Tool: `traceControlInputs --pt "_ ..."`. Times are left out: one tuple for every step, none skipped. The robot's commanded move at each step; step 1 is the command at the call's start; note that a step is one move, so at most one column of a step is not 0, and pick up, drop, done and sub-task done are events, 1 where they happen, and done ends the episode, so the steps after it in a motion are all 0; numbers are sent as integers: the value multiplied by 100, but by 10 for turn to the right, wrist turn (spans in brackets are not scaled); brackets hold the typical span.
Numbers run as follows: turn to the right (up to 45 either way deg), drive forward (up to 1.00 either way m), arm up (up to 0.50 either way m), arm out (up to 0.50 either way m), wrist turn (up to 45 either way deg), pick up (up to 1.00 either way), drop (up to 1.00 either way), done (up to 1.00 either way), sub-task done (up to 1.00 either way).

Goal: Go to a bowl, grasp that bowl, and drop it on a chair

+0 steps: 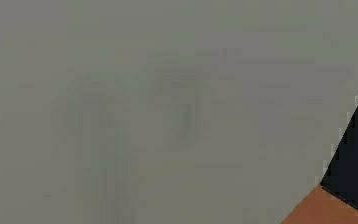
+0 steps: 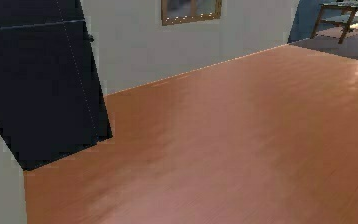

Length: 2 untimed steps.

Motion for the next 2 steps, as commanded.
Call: traceControlInputs --pt "-390 0 0 0 0 0 0 0 0" --pt "450 0 0 0 0 0 0 0 0"
